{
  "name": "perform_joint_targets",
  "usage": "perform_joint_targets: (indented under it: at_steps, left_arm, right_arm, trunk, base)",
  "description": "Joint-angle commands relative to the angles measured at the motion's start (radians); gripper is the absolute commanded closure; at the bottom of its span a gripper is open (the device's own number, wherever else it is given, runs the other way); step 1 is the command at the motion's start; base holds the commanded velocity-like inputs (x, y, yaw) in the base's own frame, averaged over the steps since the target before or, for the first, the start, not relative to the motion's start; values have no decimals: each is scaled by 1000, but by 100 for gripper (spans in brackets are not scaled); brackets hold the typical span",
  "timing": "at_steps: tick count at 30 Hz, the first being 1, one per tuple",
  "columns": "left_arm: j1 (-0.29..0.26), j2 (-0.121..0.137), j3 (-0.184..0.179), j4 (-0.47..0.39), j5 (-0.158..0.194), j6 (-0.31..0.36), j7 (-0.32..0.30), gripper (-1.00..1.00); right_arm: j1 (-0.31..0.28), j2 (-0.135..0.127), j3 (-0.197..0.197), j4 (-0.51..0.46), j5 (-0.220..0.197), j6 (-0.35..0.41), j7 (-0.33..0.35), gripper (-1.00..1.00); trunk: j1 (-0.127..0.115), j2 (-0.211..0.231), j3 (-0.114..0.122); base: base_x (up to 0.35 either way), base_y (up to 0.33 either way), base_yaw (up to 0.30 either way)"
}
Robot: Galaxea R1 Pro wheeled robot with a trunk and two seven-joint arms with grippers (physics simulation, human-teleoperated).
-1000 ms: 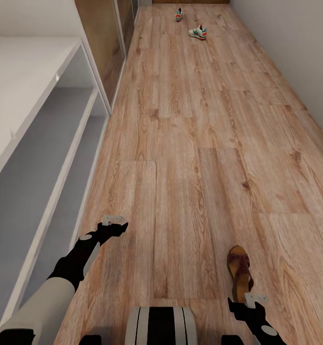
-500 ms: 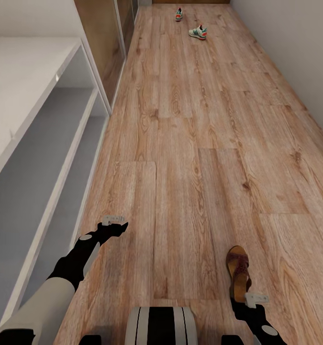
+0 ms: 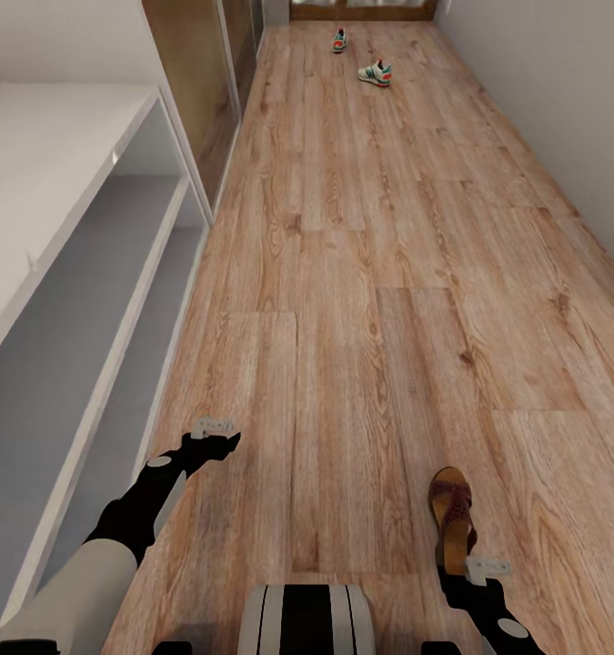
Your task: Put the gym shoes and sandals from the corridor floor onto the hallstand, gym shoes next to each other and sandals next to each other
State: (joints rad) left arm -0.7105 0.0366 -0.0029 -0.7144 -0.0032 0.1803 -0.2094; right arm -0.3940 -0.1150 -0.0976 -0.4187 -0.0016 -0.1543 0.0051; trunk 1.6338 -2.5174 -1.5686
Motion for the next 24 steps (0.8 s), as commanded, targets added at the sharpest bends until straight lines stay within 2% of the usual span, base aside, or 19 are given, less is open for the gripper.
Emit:
perform_joint_targets:
  at_steps: [1, 14, 21, 22, 24]
  left_arm:
    - [5, 1, 0, -2, -1, 6, -3, -100]
    - [36, 4, 1, 0, -4, 6, 1, -100]
    - [84, 8, 11, -1, -5, 3, 3, -100]
    - [105, 15, 13, -1, -7, 1, 10, -100]
    - [112, 19, 13, -1, -7, 1, 17, -100]
  right_arm:
    - [0, 0, -2, 1, 0, -4, 1, 100]
    - [0, -1, -2, 3, 2, -73, -1, 100]
    - [0, 0, -2, 2, 1, -78, -2, 100]
    - [0, -3, -3, -5, 0, -79, -3, 100]
    - [0, -5, -4, -6, 0, -79, -3, 100]
  trunk:
    - [-1, 0, 3]
    - [-6, 3, 54]
    - [-10, 5, 81]
    - [-10, 5, 86]
    - [-11, 5, 96]
  base:
    - [0, 0, 0]
    - [0, 0, 0]
    - [0, 0, 0]
    - [0, 0, -61]
    - [0, 0, -74]
